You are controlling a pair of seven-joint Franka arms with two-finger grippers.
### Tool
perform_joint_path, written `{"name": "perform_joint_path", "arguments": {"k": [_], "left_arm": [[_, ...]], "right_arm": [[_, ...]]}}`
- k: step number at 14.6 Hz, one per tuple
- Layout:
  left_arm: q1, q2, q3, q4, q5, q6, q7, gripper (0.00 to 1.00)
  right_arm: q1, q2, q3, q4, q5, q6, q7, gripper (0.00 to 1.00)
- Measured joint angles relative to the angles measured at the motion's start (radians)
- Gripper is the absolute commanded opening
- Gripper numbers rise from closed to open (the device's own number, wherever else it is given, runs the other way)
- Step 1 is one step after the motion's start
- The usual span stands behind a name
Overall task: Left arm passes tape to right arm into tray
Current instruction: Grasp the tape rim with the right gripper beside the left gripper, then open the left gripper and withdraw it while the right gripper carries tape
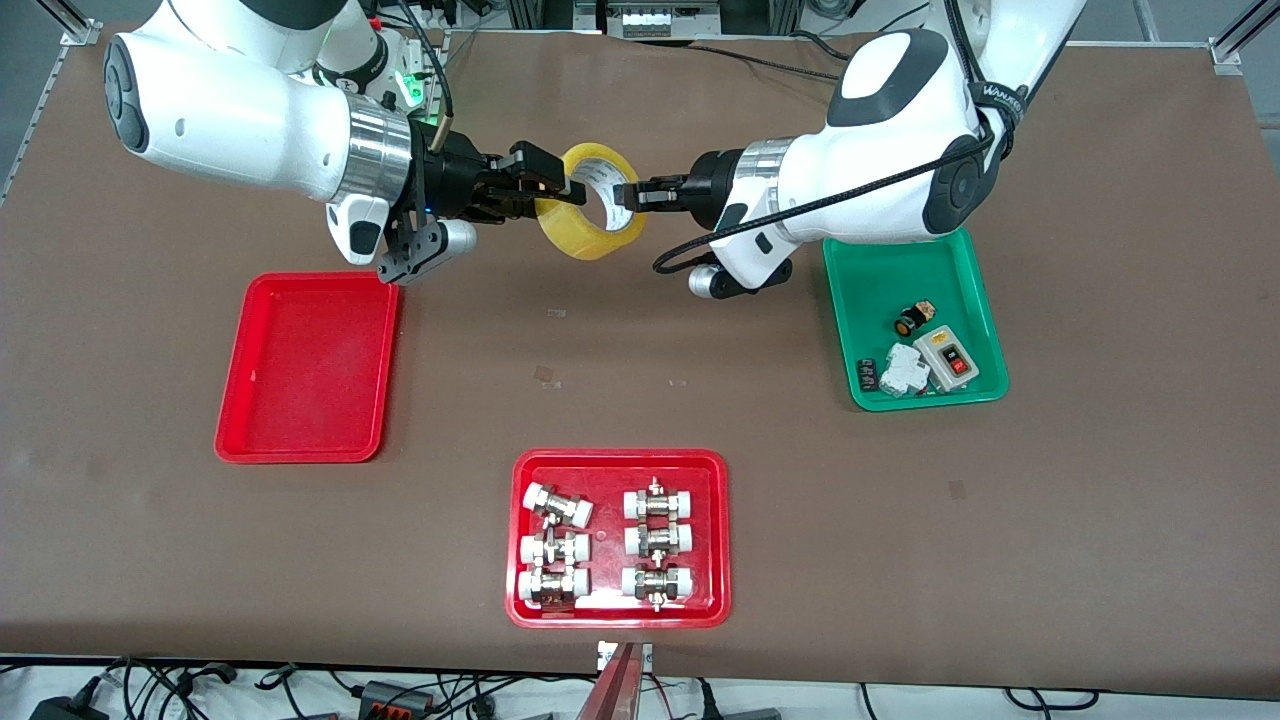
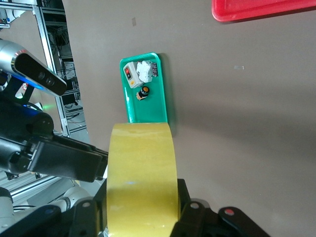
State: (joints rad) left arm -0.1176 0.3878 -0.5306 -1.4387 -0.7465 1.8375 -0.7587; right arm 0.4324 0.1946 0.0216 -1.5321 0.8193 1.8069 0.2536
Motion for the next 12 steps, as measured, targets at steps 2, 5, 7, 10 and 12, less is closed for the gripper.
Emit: {"name": "perform_joint_path", "arguments": {"k": [2, 5, 7, 10, 12], "left_arm": [[0.0, 0.0, 0.0, 0.0, 0.0, 0.0, 0.0, 0.94], [0.004, -0.001, 0.0, 0.009, 0.0, -0.015, -0.001, 1.0], [0.012, -0.001, 0.0, 0.014, 0.0, -0.022, -0.002, 1.0], [0.021, -0.001, 0.0, 0.017, 0.0, -0.029, -0.002, 1.0], [0.037, -0.007, 0.001, 0.023, 0.007, -0.064, 0.0, 1.0]], "right_arm": [[0.0, 0.0, 0.0, 0.0, 0.0, 0.0, 0.0, 0.35], [0.0, 0.001, -0.002, 0.0, 0.0, -0.004, 0.0, 0.35], [0.0, 0.003, -0.003, 0.0, 0.0, -0.006, 0.0, 0.35], [0.0, 0.004, -0.005, -0.001, 0.0, -0.008, 0.0, 0.35], [0.0, 0.006, -0.007, -0.001, -0.001, -0.008, 0.0, 0.35]]}}
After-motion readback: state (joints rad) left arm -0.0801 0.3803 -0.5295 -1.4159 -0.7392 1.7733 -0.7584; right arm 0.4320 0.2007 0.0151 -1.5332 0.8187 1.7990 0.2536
